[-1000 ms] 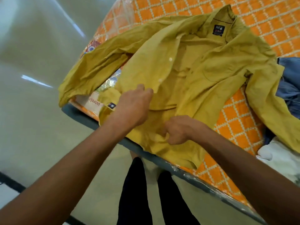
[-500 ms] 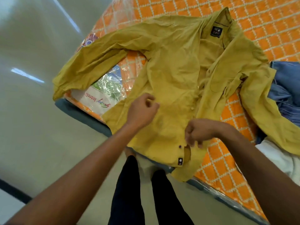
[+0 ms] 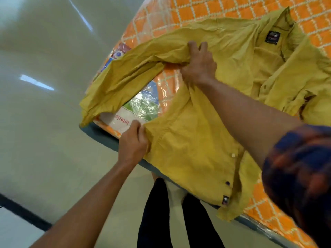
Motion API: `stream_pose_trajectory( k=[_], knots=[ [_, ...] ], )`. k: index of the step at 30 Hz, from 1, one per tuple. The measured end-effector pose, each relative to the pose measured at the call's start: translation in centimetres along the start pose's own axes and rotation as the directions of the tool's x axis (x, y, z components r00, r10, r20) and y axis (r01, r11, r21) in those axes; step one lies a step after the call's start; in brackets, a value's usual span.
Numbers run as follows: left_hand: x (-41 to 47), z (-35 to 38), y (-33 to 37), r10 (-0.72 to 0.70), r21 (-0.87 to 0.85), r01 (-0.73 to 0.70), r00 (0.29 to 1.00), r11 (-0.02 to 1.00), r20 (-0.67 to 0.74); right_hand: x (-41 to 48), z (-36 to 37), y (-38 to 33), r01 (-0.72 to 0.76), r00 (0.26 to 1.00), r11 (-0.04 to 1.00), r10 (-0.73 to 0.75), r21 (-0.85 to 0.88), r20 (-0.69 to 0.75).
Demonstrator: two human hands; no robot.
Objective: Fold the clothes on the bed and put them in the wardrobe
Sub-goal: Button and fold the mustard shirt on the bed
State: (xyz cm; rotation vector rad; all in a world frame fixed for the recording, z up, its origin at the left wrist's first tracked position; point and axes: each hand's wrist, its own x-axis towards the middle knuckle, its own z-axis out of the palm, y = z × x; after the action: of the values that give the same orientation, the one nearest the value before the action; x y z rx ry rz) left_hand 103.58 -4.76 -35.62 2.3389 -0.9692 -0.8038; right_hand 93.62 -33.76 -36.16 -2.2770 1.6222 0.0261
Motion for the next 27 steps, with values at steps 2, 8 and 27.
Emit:
stream_pose_trajectory(
  k=[2,8,27],
  knots=[
    [-1.3,-0.6,-1.2,-0.210,-0.135,0.192,0.969,0.972,-0.129,2.6,-0.4,-0.7,0.013,1.000,0.998,-0.013,-0.069,0.007],
    [-4.3,-0.3,-4.3,-0.315,0.240,0.264,0.927,0.934,0.203,5.5,-0.2,-1.7,0.034,0.994,0.988,-0.017,0.151,-0.111],
    [7.7,-4.9,-0.5,-0.071,0.143,-0.005,0.847,0.990,0.526,5.3,2.2,-1.0,0.039,0.998,0.927,-0.020,0.374,-0.054]
  ],
)
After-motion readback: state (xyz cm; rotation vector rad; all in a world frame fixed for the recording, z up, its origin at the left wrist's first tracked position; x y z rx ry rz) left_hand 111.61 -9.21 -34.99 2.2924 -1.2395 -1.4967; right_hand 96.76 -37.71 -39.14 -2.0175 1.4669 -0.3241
